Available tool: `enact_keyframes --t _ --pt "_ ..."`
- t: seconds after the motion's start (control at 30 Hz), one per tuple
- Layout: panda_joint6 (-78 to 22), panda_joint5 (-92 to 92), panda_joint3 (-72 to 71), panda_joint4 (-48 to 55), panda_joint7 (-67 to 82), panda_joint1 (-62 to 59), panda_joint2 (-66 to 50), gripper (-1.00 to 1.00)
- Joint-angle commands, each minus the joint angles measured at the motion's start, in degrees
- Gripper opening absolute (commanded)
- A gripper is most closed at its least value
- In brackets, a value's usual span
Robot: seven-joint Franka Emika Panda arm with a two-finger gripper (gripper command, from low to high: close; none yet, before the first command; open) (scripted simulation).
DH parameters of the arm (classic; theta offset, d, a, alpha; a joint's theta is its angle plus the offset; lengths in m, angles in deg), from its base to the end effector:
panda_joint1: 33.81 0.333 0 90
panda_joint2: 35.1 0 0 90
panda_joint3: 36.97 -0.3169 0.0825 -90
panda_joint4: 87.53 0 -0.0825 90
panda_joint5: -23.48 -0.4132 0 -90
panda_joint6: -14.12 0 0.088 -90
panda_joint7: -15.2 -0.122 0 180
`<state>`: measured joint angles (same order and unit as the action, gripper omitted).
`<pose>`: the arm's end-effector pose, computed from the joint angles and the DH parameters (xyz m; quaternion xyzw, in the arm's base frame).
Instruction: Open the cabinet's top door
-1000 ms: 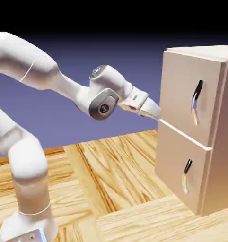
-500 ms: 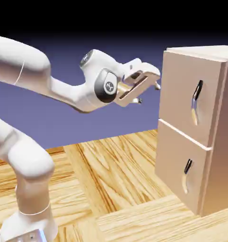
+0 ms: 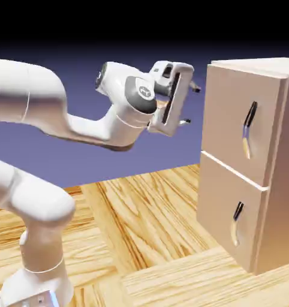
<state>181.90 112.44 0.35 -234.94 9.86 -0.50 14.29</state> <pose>0.4028 -0.0043 0.5656 0.6997 0.4122 0.5152 0.2740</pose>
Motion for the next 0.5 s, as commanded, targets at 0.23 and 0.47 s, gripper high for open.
enact_keyframes --t 0.23,0.47 --pt "-1.40 19.94 8.37 3.05 8.32 7.31 3.75 1.00" --pt "-2.62 37.39 15.69 5.72 15.60 13.71 7.03 1.00"
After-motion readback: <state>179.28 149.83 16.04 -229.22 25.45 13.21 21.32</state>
